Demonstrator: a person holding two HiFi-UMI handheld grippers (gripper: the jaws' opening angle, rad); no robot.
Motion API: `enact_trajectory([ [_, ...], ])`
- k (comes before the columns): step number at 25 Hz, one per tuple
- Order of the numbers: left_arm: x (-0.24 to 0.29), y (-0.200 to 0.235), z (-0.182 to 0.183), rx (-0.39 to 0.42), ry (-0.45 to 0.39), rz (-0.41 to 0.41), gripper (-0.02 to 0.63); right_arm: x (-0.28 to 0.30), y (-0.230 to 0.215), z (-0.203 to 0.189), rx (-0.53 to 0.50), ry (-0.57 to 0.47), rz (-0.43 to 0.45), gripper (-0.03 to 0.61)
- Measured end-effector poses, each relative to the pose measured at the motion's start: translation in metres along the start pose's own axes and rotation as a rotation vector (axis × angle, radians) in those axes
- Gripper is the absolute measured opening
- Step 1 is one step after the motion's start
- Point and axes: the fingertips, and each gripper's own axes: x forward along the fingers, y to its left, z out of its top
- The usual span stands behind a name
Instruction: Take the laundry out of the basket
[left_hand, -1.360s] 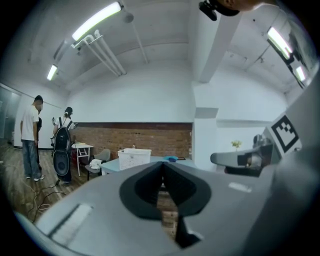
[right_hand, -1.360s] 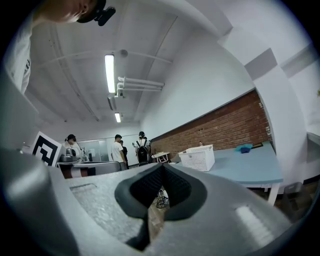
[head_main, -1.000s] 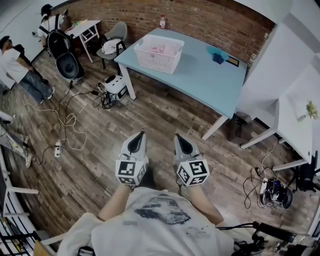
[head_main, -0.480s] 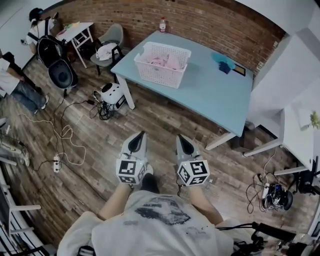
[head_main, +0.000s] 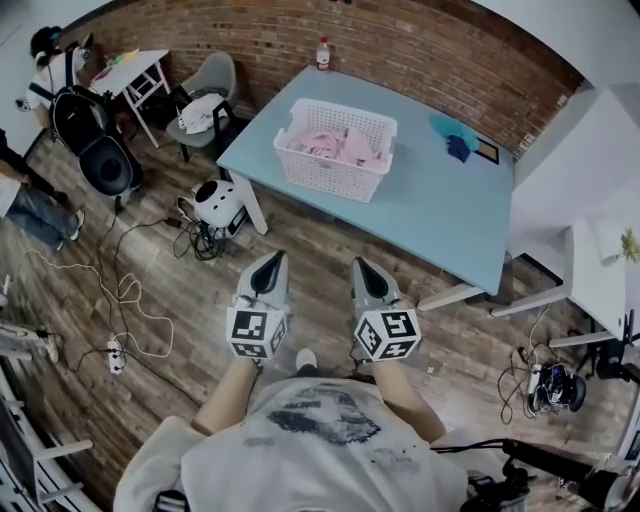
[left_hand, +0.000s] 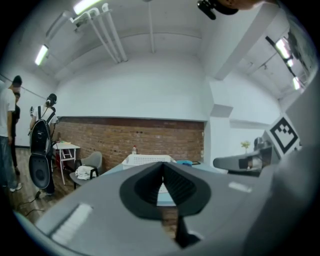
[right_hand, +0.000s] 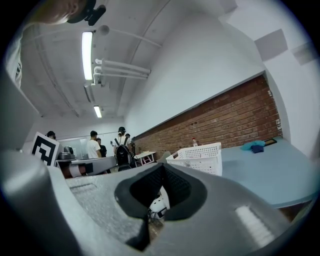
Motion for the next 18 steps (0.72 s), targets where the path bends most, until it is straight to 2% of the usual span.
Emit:
enact_trajectory([
  [4,0.018,0.023,0.003,-0.009,0.002,-0.012,-0.009,0.028,0.000,0.008,-0.008,0.002,-0.011,-0.003],
  [10,0.049,0.036,0.006,-0.016,-0.001,-0.025,-0.009,0.058,-0.014,0.023,-0.031,-0.013,-0.024,-0.003],
  [18,0.126,0.058,-0.003,0.001,0.038,-0.039,-0.009,0.125,-0.062,0.023,-0.016,-0.008,-0.028,-0.003],
])
